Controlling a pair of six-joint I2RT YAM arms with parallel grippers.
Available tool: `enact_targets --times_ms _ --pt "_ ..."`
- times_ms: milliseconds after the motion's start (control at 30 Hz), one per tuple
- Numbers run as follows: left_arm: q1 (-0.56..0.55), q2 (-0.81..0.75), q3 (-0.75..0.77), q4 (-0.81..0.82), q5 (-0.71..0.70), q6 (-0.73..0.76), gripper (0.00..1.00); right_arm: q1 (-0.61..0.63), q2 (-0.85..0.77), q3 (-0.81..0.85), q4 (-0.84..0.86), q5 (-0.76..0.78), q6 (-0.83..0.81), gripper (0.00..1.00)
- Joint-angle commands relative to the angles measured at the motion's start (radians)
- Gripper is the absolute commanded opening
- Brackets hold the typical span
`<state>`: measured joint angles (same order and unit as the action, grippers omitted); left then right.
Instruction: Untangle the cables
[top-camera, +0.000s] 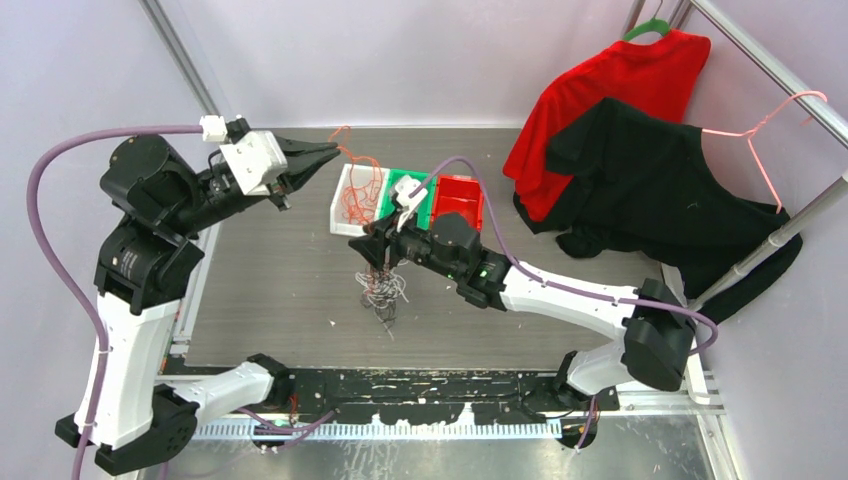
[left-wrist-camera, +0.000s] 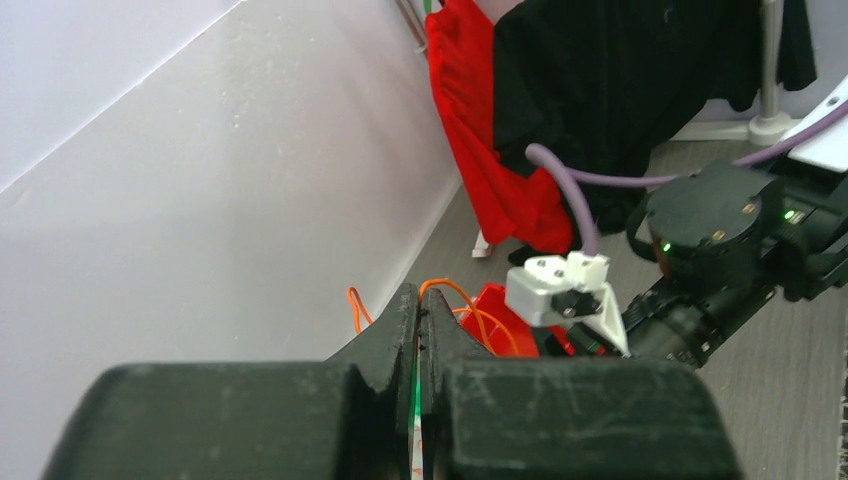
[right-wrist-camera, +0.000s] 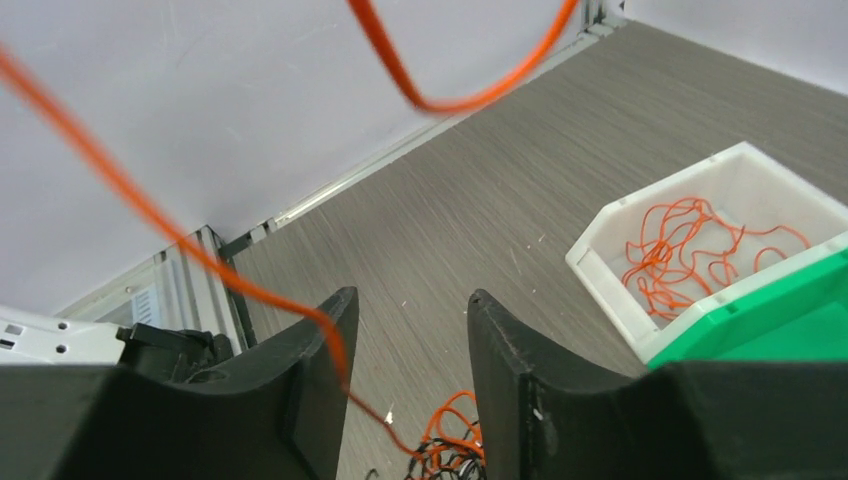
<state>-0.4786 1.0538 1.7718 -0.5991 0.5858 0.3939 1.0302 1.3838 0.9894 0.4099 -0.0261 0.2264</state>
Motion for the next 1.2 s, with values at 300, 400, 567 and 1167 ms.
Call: enact_targets --times_ms 300,400,567,1167 --pt "-0.005 0.029 0.123 0.029 0.047 -0.061 0.0 0.004 0.122 -0.026 0.173 -0.044 0.119 0.38" --pt "-0.005 0.043 0.158 0.029 0.045 -0.062 0.0 0.004 0.154 -0.093 0.208 -0.016 0.123 0.37" --pt "-0.005 0.075 0.227 0.031 0.029 -0.047 0.0 -0.006 0.196 -0.209 0.291 0.02 0.151 0.35" --pt "-0.005 0.205 0.489 0.216 -0.275 0.154 0.0 -0.027 0.284 -0.45 0.461 0.098 0.207 0.41"
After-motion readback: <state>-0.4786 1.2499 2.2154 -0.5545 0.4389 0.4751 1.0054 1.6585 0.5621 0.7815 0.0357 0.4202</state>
